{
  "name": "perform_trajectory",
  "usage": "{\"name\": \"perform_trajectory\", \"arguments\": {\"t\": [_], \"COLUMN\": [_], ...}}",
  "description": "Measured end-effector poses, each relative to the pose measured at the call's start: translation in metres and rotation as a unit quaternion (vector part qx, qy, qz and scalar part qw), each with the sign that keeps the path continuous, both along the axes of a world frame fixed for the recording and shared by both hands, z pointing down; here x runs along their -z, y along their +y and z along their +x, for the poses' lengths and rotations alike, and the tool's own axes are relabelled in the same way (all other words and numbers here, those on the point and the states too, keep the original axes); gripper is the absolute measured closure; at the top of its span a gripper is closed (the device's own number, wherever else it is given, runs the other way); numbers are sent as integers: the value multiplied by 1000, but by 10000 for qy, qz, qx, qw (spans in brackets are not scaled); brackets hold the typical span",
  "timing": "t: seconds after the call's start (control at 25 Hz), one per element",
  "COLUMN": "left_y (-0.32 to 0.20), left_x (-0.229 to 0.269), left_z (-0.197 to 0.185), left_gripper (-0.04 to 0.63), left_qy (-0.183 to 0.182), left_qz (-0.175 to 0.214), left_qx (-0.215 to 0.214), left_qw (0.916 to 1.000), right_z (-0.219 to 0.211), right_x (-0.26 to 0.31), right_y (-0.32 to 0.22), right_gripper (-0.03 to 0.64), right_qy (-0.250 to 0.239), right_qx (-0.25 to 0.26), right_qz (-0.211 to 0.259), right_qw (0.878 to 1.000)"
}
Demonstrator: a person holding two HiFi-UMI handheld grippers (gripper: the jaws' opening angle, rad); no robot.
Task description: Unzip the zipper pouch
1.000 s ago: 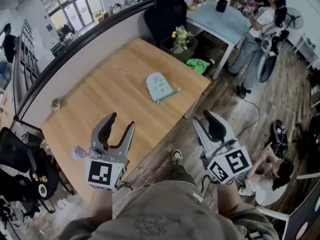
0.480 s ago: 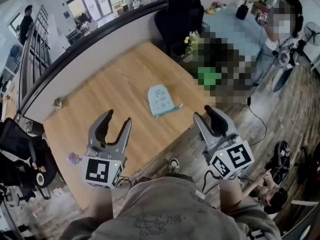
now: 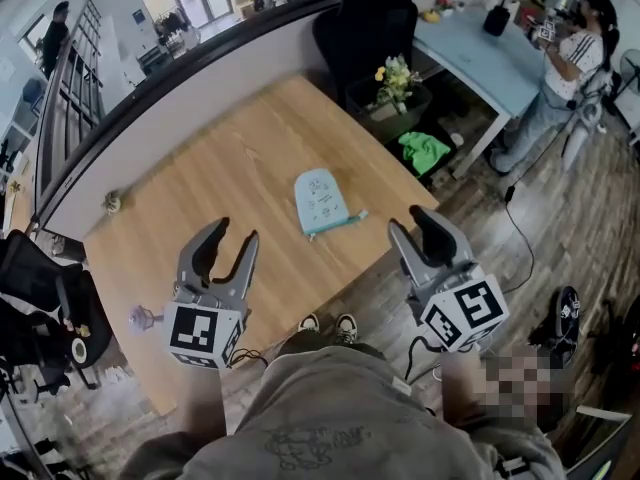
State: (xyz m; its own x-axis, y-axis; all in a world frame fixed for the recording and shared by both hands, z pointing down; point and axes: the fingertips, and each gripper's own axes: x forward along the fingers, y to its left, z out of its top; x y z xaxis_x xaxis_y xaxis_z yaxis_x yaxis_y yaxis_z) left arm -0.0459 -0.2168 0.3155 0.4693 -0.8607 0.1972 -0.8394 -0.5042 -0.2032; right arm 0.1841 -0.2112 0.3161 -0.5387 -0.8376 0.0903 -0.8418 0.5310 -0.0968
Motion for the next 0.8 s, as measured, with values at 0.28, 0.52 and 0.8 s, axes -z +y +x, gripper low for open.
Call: {"name": "perform_trajectory", "arguments": {"t": [0.28,0.52,0.8], "left_y": [-20,-42,-67], "left_x": [-24,-70,-147], "left_z": [-3,-10,5], "left_gripper": [413,411,411], "left_qy": [-165,-516,-830], "left_qz": [-278,-631,-1172], "left_qx": [-367,-592,-1284], "left_qw": [9988,9949,9813], "right_z": [-23,-52,-74], "right_x": [-19,-40,-97], "right_y": [-12,-18,-26], "right_gripper": [456,456,456], "right_qy": [43,132,198], "right_qx": [2,218,278], "right_qz": [-299,-557,-1092], "right_qw": [9995,9981,9934]}}
